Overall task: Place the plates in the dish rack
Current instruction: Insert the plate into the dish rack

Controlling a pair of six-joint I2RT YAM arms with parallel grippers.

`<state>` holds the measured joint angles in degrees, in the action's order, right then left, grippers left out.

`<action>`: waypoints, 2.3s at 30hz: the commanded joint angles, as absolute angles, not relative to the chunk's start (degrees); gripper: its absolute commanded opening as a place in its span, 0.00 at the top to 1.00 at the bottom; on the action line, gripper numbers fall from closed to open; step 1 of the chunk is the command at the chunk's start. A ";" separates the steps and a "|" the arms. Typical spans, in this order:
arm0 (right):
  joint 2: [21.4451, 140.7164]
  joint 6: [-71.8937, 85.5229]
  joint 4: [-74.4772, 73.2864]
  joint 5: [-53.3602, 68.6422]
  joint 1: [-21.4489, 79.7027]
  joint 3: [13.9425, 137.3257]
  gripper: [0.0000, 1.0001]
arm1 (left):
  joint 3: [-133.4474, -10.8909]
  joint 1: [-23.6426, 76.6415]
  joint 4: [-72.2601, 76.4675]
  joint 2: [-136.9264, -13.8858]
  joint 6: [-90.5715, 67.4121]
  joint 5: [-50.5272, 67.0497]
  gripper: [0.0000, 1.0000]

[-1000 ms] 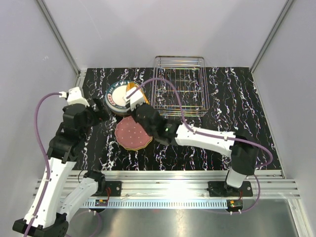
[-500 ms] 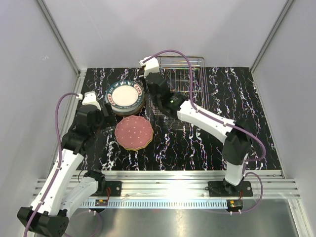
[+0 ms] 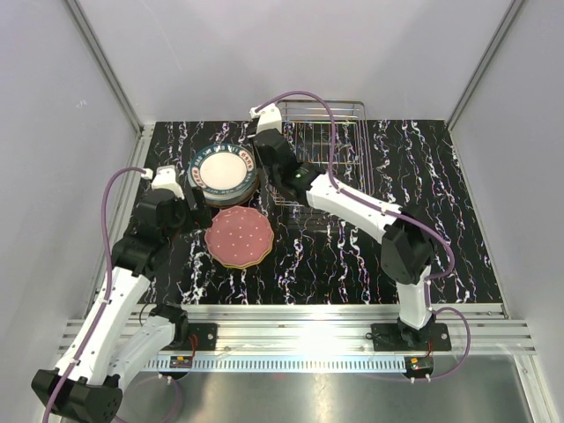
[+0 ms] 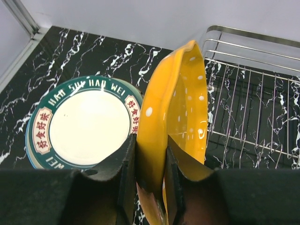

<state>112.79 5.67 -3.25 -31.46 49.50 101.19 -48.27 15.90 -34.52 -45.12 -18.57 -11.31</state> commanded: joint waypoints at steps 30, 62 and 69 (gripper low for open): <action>111.80 15.03 13.80 -27.16 44.74 102.13 1.00 | -48.34 16.00 -31.73 -46.49 -17.67 -9.05 0.01; 111.53 19.77 15.73 -26.72 44.30 102.66 1.00 | -48.34 16.00 -31.64 -46.76 -17.67 -8.09 0.01; 110.92 20.48 16.08 -26.37 44.30 102.48 1.00 | -48.25 16.00 -31.64 -46.76 -17.67 -8.00 0.01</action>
